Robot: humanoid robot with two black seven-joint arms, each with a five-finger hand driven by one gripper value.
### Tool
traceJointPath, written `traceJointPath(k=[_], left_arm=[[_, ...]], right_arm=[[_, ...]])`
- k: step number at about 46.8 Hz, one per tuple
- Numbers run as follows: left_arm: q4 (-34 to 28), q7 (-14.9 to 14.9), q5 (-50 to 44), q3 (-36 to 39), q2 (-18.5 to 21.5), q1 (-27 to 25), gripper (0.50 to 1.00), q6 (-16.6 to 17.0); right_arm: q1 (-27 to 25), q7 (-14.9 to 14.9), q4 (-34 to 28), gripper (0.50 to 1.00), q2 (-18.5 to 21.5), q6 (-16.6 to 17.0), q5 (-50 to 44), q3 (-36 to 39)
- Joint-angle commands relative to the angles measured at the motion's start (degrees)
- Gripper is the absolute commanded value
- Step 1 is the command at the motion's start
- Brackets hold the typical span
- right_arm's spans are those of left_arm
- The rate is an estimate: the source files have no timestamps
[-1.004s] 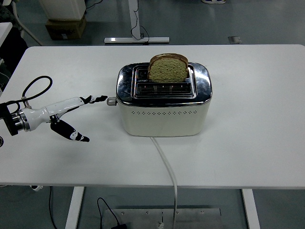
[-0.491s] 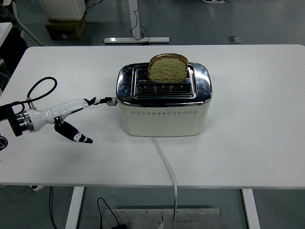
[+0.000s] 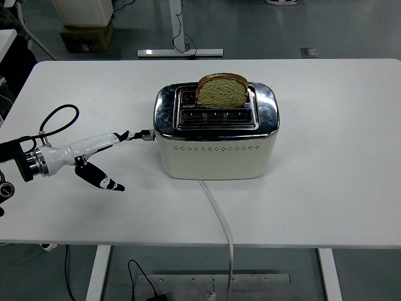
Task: Press down toaster
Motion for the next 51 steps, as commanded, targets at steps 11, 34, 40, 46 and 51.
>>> traceJointPath(k=[11, 34, 40, 46, 51], left_arm=[[1.3, 0.0, -0.1, 0.0, -1.2, 0.7, 1.000, 0.0], [2.6, 0.0, -0.1, 0.1, -1.6, 2.8, 1.000, 0.2], [3.6, 0.0, -0.1, 0.1, -2.2, 3.0, 1.000, 0.8], [4.1, 0.0, -0.1, 0.1, -2.7, 3.0, 1.000, 1.0], [4.9, 0.0, -0.1, 0.5, -3.6, 3.0, 1.000, 1.0]], right_arm=[[0.0, 0.0, 0.0, 0.998, 0.0, 0.0, -0.1, 0.0], [0.0, 0.0, 0.0, 0.998, 0.0, 0.0, 0.0, 0.0], [0.0, 0.0, 0.0, 0.998, 0.0, 0.0, -0.1, 0.0], [0.0, 0.0, 0.0, 0.998, 0.0, 0.0, 0.0, 0.0], [0.0, 0.0, 0.0, 0.998, 0.0, 0.0, 0.0, 0.0]])
